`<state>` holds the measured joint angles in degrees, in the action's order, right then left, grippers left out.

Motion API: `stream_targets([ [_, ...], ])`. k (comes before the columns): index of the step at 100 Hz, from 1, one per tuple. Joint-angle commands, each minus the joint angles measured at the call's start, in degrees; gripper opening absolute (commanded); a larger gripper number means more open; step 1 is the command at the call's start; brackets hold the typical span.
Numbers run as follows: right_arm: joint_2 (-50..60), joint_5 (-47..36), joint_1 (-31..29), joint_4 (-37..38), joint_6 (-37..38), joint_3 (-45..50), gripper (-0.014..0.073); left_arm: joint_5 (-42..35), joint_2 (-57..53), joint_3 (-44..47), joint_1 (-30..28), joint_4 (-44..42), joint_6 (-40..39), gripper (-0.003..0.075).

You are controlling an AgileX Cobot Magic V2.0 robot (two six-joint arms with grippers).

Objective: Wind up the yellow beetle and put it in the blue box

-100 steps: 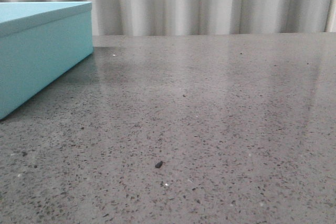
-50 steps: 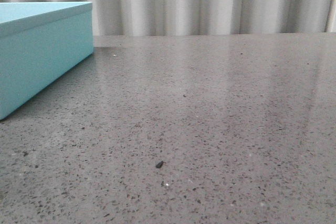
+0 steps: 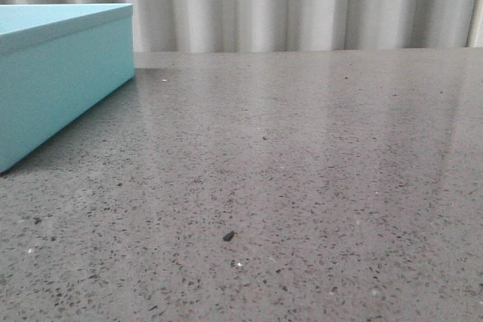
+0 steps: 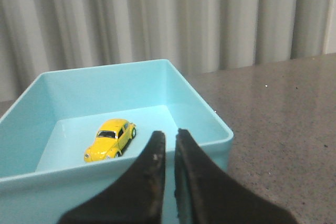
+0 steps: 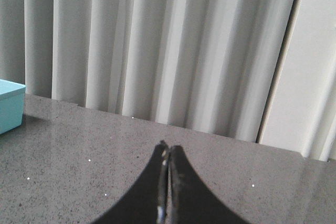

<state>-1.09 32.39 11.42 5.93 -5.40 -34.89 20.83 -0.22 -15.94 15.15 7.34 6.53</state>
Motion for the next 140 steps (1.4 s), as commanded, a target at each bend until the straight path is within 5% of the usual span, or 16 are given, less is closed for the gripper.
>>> stream_targets([
  [1, -0.9, -2.7, 0.1, 1.0, -0.7, -1.3, -0.0052, -3.5, -1.8, -0.6, 0.5, 1.5, -0.4, -0.0021],
  [31, 2.4, -0.8, 0.1, 1.0, -0.7, 0.0, -0.0052, -5.9, -1.8, 0.2, 0.5, 8.9, -0.4, -0.0021],
  [111, 2.4, -0.6, 0.1, 1.0, -0.7, 1.3, -0.0052, -6.3, -1.8, 0.5, 0.5, 9.4, -0.4, -0.0021],
  [140, 2.4, -0.9, -0.5, 1.0, -0.7, 8.3, -0.0052, -17.1, -1.8, 5.9, -1.3, 9.0, -0.4, -0.0021],
])
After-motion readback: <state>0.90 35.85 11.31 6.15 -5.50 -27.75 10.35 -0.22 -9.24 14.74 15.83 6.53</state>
